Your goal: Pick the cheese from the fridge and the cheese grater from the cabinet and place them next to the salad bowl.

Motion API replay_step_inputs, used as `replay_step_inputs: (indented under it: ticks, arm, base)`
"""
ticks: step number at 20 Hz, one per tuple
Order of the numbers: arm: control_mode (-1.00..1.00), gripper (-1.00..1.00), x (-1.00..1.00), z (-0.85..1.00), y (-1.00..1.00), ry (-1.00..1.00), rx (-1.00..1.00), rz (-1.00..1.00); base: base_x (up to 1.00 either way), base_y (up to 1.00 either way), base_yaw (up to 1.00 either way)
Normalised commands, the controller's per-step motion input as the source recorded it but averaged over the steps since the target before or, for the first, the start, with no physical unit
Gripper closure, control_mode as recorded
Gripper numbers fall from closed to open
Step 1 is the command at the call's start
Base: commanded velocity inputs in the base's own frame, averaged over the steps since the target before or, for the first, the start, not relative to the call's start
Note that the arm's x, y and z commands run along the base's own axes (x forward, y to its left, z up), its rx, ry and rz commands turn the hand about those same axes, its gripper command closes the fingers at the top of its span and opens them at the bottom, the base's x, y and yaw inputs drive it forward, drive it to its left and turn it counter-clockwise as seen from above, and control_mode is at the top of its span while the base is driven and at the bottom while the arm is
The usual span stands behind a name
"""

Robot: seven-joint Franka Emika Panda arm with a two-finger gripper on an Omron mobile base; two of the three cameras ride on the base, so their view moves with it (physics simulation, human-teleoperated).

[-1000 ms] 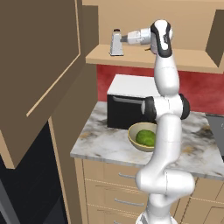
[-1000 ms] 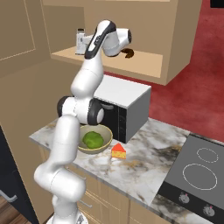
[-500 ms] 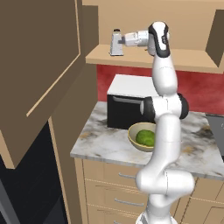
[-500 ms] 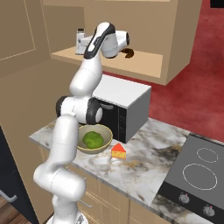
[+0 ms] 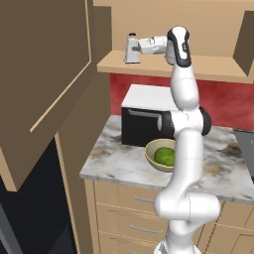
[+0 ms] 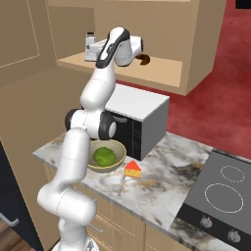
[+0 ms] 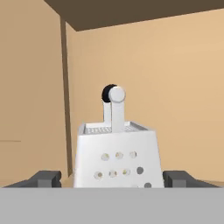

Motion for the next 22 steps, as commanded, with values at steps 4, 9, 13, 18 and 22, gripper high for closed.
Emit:
replay_step_inputs:
  ticks: [4,9,13,18,22]
  arm:
    - [-1.0,1.0,0.06,0.0,0.0,0.0,0.0,0.12]
    - [-1.0,1.0,0.0,0.0,0.0,0.0,0.0,0.1]
    - [-1.0,1.0,0.0,0.0,0.0,0.0,-0.04,-0.04]
    - [-1.0,1.0,-0.03,0.0,0.0,0.0,-0.07,-0.17]
    - [-1.0,1.0,-0.19,0.0,-0.01,0.0,0.0,-0.2]
  base:
    - [0.0,0.0,0.0]
    - [0.0,0.0,0.0]
    - [0.0,0.0,0.0]
    - [0.0,0.0,0.0]
    - [0.0,0.0,0.0]
